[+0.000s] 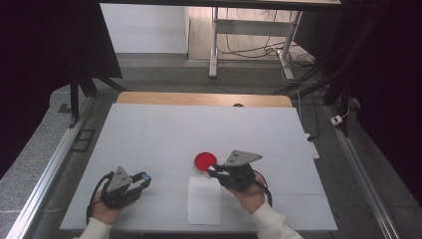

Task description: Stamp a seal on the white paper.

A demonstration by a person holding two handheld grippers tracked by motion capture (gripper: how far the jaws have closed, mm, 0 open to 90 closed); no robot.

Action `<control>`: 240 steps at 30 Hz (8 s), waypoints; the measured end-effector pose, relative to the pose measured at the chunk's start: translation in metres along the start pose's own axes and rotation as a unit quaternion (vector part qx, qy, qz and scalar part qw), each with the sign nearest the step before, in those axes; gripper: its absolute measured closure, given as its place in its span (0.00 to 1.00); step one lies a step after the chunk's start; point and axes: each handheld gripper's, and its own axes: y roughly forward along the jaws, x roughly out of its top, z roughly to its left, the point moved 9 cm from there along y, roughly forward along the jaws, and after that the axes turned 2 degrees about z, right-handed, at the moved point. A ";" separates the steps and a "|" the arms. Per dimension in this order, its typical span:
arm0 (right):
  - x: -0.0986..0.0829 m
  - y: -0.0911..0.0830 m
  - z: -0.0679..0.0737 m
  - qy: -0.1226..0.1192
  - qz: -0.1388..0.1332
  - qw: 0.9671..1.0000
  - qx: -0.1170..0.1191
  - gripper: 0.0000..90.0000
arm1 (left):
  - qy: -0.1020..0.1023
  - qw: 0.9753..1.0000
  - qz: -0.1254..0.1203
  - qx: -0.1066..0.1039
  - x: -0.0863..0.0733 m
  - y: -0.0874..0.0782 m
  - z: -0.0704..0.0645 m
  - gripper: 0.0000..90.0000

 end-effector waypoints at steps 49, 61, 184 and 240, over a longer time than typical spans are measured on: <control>-0.033 0.021 0.031 -0.042 0.076 0.995 0.044 0.84 | -0.002 1.000 0.002 -0.002 -0.001 0.001 0.000 0.72; -0.036 0.025 0.030 -0.043 0.083 0.995 0.044 0.84 | -0.002 1.000 0.001 -0.002 -0.001 0.001 0.000 0.72; -0.044 0.033 0.033 -0.074 0.108 0.991 0.032 0.84 | -0.002 1.000 0.004 0.004 -0.002 0.000 0.001 0.72; -0.008 -0.044 -0.038 0.066 -0.061 0.995 -0.033 0.84 | 0.000 1.000 0.008 0.000 -0.003 0.003 -0.001 0.72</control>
